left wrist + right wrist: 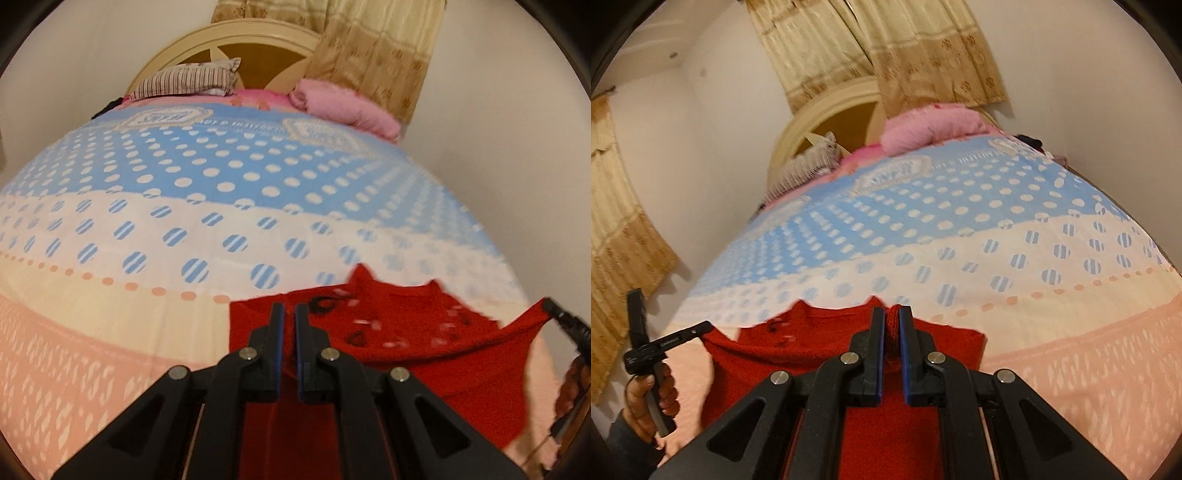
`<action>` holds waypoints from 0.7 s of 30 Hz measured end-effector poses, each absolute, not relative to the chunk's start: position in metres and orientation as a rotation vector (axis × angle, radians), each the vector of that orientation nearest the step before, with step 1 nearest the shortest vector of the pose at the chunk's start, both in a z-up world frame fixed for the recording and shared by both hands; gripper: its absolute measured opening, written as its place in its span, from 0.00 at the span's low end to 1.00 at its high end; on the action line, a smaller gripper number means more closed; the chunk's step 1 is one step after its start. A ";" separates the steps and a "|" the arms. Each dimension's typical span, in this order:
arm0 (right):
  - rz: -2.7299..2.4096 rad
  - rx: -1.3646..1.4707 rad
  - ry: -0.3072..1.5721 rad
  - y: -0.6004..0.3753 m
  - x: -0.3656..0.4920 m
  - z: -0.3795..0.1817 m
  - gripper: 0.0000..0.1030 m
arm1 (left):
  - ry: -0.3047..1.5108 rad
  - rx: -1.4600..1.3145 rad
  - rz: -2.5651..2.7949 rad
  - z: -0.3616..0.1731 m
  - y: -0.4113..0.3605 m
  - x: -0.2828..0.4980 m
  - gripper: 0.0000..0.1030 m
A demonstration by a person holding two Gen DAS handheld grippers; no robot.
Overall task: Fold small clothes
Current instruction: 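Lay the lifted hem over the collar and open both tools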
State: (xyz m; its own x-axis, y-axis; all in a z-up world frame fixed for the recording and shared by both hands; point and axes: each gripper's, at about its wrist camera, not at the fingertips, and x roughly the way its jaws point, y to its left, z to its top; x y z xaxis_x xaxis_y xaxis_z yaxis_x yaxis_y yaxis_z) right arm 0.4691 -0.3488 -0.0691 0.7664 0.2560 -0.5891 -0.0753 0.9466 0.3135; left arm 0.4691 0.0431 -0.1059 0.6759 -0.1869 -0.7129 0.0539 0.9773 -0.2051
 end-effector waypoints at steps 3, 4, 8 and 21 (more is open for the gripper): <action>0.164 0.263 0.739 -0.348 0.506 -0.099 0.07 | 0.865 -0.129 -0.077 -0.130 0.039 0.488 0.07; 0.144 0.248 0.760 -0.348 0.512 -0.107 0.08 | 0.886 -0.139 -0.045 -0.137 0.043 0.492 0.09; 0.077 0.200 0.776 -0.348 0.508 -0.120 0.35 | 0.903 -0.172 -0.027 -0.141 0.062 0.475 0.15; 0.140 -0.187 0.970 -0.270 0.524 -0.152 0.57 | 0.846 0.037 0.017 -0.141 0.042 0.445 0.60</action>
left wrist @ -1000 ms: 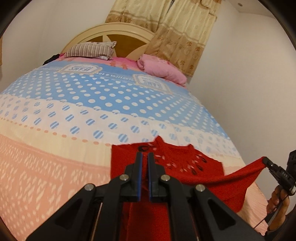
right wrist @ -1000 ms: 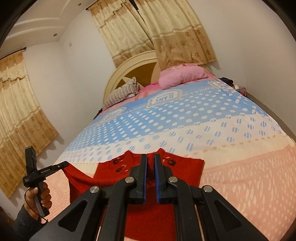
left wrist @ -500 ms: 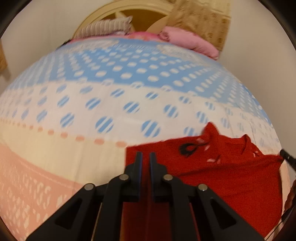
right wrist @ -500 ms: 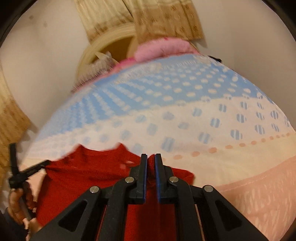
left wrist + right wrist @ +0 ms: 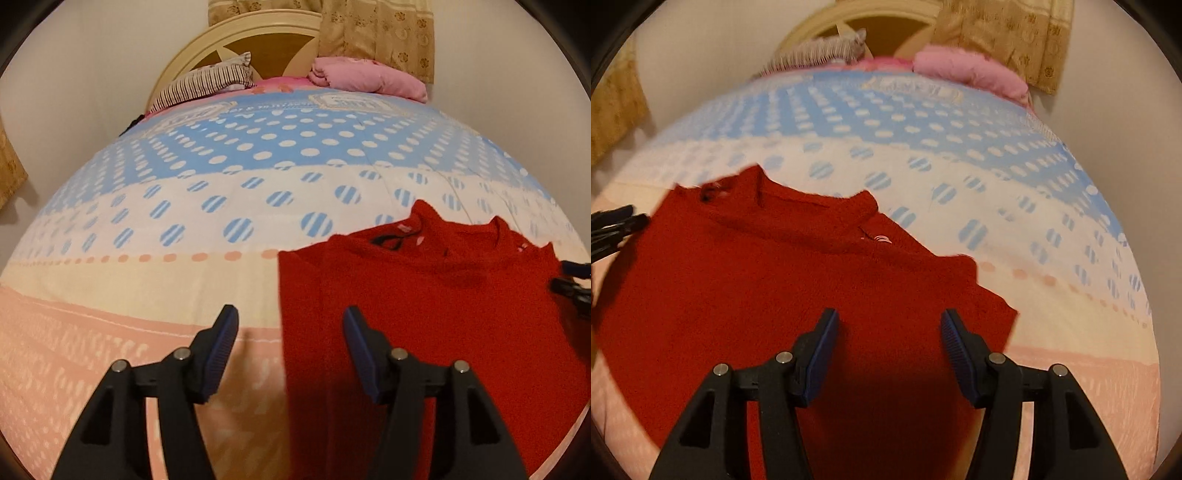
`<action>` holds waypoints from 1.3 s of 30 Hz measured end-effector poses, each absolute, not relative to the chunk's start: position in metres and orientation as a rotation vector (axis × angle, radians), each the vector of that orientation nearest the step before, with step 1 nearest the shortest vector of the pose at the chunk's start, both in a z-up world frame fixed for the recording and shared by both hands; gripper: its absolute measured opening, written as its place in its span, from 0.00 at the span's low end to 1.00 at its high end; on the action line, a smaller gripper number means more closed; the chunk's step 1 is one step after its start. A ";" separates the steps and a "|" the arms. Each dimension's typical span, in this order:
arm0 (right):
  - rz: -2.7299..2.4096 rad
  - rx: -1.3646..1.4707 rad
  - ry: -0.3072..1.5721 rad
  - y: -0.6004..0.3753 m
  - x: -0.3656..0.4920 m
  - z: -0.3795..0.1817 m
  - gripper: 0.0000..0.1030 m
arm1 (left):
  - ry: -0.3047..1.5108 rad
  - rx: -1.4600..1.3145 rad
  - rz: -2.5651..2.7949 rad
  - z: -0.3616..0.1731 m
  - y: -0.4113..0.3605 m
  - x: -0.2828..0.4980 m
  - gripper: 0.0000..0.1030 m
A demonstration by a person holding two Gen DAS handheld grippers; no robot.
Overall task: Fold small clothes
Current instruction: 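Lay the lifted hem over the collar and open both tools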
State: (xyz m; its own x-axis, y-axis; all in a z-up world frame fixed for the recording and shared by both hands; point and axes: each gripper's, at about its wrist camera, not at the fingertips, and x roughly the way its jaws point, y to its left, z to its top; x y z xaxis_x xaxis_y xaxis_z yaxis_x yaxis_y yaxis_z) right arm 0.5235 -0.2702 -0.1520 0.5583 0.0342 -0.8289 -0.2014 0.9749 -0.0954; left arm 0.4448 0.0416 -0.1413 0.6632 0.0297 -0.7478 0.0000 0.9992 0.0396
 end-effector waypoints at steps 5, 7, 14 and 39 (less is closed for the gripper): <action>0.111 0.024 0.940 -0.308 0.534 -0.147 0.47 | 0.805 0.088 -0.008 -0.128 0.036 0.442 0.60; 0.083 0.027 0.912 -0.321 0.528 -0.142 0.47 | 0.778 0.129 -0.044 -0.120 0.033 0.448 0.60; 0.134 0.101 0.940 -0.339 0.538 -0.147 0.47 | 0.890 0.090 -0.159 -0.137 0.020 0.490 0.38; 0.061 -0.010 0.824 -0.329 0.505 -0.126 0.30 | 0.824 0.087 -0.016 -0.128 0.030 0.460 0.55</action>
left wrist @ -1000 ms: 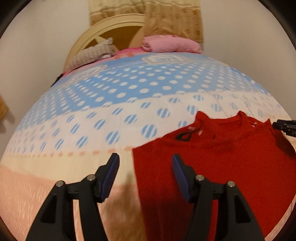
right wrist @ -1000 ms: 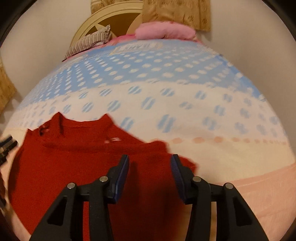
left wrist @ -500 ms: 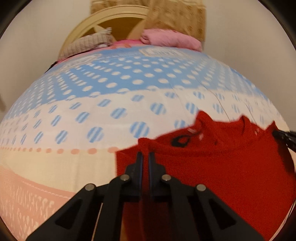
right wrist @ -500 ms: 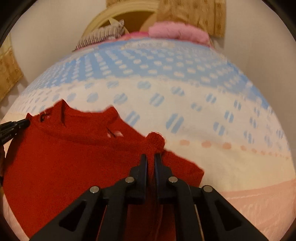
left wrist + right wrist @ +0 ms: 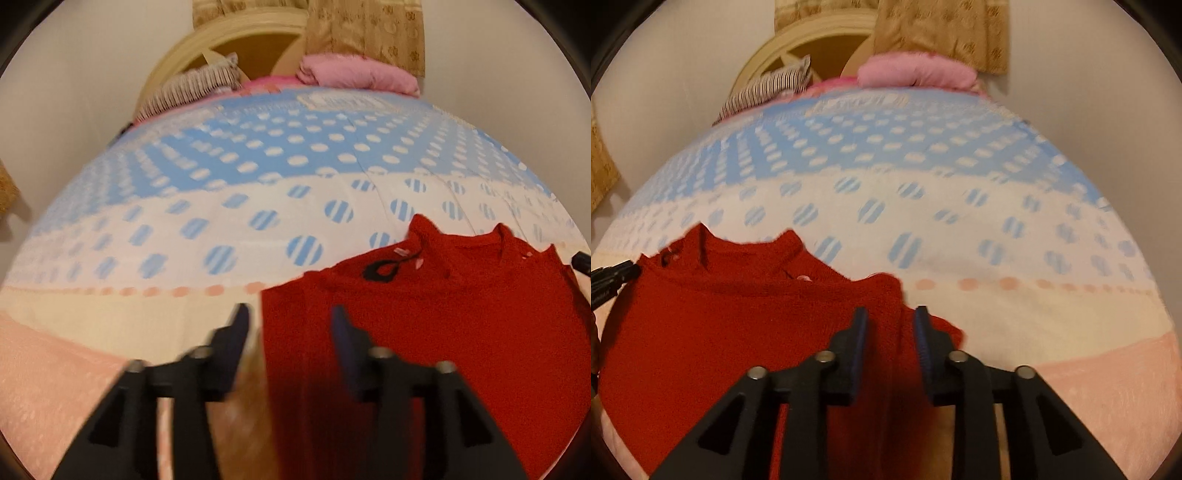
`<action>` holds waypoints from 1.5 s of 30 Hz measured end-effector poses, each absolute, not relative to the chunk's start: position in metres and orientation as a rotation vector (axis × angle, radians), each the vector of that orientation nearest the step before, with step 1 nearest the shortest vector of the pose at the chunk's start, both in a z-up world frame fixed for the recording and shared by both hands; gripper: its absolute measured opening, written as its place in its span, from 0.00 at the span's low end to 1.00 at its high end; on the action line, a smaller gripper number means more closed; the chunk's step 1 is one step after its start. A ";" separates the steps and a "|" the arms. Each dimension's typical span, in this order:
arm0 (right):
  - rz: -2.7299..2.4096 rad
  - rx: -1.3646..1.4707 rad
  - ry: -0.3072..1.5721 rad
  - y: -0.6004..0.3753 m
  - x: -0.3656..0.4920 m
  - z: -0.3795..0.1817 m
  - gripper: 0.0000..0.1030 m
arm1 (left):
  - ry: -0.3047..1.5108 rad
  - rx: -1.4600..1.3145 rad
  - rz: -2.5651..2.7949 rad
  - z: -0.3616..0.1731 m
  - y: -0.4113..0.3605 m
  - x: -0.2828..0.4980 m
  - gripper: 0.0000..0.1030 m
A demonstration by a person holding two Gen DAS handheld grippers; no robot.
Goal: Fold small clothes
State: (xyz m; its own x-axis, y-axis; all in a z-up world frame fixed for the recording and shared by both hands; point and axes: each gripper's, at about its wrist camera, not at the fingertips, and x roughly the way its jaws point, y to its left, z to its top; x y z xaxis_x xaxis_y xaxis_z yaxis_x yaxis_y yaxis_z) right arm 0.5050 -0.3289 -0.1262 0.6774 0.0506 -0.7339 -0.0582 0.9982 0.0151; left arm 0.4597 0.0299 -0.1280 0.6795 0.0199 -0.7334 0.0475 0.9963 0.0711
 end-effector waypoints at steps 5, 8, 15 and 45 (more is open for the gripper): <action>0.191 0.033 0.796 -0.313 0.446 -0.109 0.49 | 0.754 0.102 -0.067 -0.116 0.026 0.389 0.68; 0.262 0.035 0.817 -0.297 0.408 -0.123 0.49 | 0.765 0.134 -0.087 -0.130 0.021 0.358 0.77; 0.240 0.020 0.847 -0.291 0.382 -0.156 0.49 | 0.826 0.118 -0.025 -0.150 0.030 0.358 0.84; 0.252 -0.192 0.866 -0.177 0.355 -0.147 0.59 | 0.856 0.076 -0.055 -0.164 0.065 0.323 1.00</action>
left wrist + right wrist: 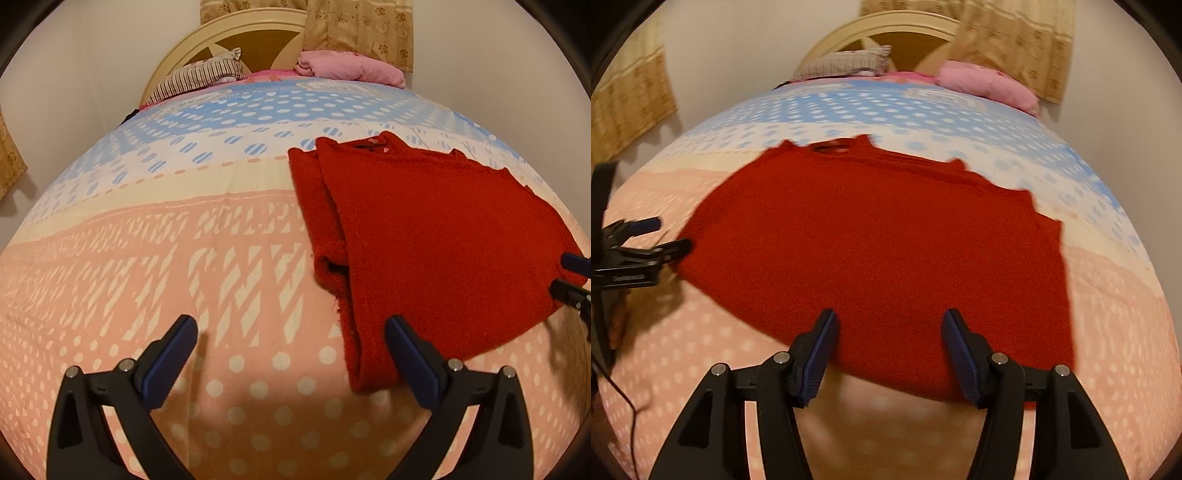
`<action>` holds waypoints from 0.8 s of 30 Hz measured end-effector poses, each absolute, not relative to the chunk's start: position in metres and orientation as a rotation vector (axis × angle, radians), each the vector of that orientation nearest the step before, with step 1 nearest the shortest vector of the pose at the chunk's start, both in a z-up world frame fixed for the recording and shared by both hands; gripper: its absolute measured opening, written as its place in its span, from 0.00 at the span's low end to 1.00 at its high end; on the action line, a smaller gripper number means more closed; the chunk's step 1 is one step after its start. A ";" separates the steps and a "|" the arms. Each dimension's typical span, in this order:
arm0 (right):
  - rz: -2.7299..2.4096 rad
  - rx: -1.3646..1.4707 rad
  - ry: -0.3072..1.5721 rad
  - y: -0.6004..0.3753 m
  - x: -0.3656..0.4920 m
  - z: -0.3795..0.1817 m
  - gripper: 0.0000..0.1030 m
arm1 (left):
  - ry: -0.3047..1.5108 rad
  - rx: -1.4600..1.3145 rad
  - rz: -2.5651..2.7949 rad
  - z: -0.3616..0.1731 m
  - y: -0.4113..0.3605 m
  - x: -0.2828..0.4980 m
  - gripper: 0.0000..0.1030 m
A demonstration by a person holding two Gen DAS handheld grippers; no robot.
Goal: Fold small clothes
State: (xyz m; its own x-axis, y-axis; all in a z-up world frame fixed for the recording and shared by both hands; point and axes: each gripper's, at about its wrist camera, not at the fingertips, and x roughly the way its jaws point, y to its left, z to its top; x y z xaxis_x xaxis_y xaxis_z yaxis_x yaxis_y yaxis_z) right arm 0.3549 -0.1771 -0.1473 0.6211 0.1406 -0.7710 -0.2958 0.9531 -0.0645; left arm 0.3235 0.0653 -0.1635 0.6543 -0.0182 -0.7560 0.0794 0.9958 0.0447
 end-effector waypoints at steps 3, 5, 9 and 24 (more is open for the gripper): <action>0.285 -0.209 0.860 -0.154 0.354 -0.151 0.59 | 0.856 0.085 -0.056 -0.163 0.068 0.322 1.00; 0.320 -0.210 0.846 -0.138 0.352 -0.151 0.59 | 0.856 0.094 -0.055 -0.162 0.070 0.321 1.00; 0.365 -0.251 0.820 -0.110 0.347 -0.154 0.59 | 0.863 0.104 -0.057 -0.162 0.074 0.321 1.00; 0.454 -0.386 0.745 -0.051 0.321 -0.163 0.59 | 0.837 0.091 -0.008 -0.146 0.100 0.335 1.00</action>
